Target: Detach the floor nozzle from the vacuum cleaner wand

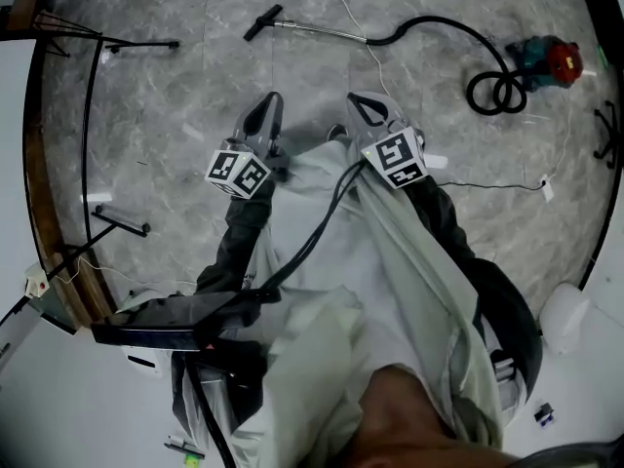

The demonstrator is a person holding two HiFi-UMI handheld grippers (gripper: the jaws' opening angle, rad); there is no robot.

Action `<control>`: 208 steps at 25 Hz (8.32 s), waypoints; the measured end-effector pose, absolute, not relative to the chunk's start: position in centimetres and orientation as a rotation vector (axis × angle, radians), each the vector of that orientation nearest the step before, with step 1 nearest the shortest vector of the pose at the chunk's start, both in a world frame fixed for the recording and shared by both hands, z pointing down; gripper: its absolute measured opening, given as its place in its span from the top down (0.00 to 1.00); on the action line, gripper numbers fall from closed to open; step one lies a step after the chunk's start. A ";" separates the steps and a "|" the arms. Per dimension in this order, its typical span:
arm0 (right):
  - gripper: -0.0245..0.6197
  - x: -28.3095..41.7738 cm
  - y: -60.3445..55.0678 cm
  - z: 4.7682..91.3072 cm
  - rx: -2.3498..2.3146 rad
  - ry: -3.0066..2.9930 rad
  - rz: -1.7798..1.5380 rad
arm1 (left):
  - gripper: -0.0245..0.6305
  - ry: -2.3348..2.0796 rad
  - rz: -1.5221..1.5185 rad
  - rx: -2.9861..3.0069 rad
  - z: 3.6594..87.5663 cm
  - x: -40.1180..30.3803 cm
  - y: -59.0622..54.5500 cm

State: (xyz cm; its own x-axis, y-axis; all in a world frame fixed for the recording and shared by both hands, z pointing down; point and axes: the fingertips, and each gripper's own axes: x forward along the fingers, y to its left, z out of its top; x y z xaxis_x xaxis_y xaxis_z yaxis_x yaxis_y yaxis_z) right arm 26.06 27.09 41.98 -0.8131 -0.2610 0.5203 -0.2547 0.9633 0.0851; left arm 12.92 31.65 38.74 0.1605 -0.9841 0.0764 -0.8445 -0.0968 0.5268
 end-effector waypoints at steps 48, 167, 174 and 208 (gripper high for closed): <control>0.96 -2.4 1.4 73.4 0.099 -2.186 -0.201 | 0.96 -1.560 -0.251 1.691 66.1 -17.0 5.8; 0.89 -6.6 3.7 37.9 0.045 -2.551 0.082 | 0.85 -1.113 -0.704 2.575 19.3 -5.0 -3.3; 0.89 -3.0 9.7 34.5 -0.894 -2.468 0.390 | 0.85 -0.663 -0.845 2.733 16.3 -1.0 -0.1; 0.90 -6.6 2.3 37.8 0.306 -2.500 0.090 | 0.85 -1.206 -0.610 2.446 19.9 -5.7 -4.8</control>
